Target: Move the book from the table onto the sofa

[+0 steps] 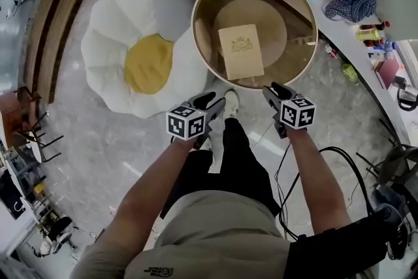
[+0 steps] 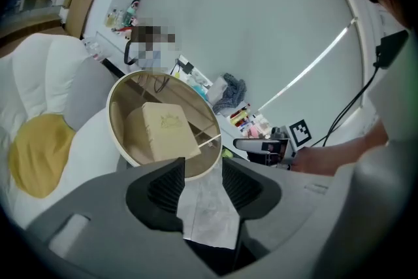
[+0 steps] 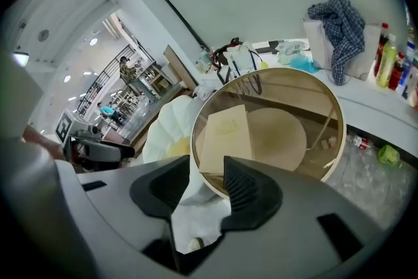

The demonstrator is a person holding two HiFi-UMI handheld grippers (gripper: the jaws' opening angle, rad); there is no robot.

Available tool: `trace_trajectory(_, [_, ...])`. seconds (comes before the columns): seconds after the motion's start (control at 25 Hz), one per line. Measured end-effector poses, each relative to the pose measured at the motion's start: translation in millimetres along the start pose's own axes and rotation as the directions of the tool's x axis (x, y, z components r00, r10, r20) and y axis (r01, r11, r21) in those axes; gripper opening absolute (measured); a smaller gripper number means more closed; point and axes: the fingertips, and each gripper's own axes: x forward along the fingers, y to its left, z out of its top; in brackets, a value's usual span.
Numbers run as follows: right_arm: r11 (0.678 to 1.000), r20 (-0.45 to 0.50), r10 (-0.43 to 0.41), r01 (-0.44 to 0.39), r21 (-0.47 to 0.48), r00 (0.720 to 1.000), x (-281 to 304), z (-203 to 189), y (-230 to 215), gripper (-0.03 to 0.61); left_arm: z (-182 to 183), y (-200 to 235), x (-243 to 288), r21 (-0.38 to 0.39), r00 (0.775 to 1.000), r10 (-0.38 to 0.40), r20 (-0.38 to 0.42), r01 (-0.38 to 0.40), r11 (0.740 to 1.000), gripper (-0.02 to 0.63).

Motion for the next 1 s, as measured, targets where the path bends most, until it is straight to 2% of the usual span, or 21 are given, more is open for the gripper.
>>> trace_trajectory(0.2, [0.998,-0.054,-0.002,0.005,0.062,0.999,60.2,-3.6,-42.4,0.165,7.8,55.7,65.7,-0.072,0.997,0.040,-0.067,-0.045,0.996,0.177])
trace_trajectory(0.4, [0.993,-0.040,-0.011,0.015,0.116,0.999,113.4,3.8,-85.6,0.171,17.2,109.6,124.1,-0.140,0.996,0.056,-0.071,-0.066,0.988,0.198])
trace_trajectory(0.56, [0.989,-0.028,0.013,-0.009,0.147,1.000,138.6,4.7,-97.6,0.175,12.0,133.3,150.8,-0.199,0.995,0.077,-0.066,-0.089,0.976,0.212])
trace_trajectory(0.72, [0.988,-0.045,0.035,-0.027,0.153,0.998,156.8,-0.1,-97.7,0.173,2.3,139.1,170.1,-0.252,0.997,0.054,-0.060,-0.067,0.965,0.212])
trace_trajectory(0.8, [0.986,-0.039,0.022,-0.015,0.168,0.999,160.1,-3.0,-97.3,0.172,-3.0,141.3,174.9,-0.260,0.996,0.064,-0.064,-0.079,0.962,0.212])
trace_trajectory(0.88, [0.984,-0.023,-0.005,0.009,0.177,1.000,159.1,-3.1,-96.7,0.162,-5.1,144.4,174.6,-0.237,0.994,0.085,-0.075,-0.101,0.966,0.189])
trace_trajectory(1.0, [0.982,-0.011,-0.024,0.026,0.187,1.000,154.4,-0.6,-89.9,0.143,-2.4,143.9,169.9,-0.215,0.994,0.078,-0.080,-0.094,0.972,0.179])
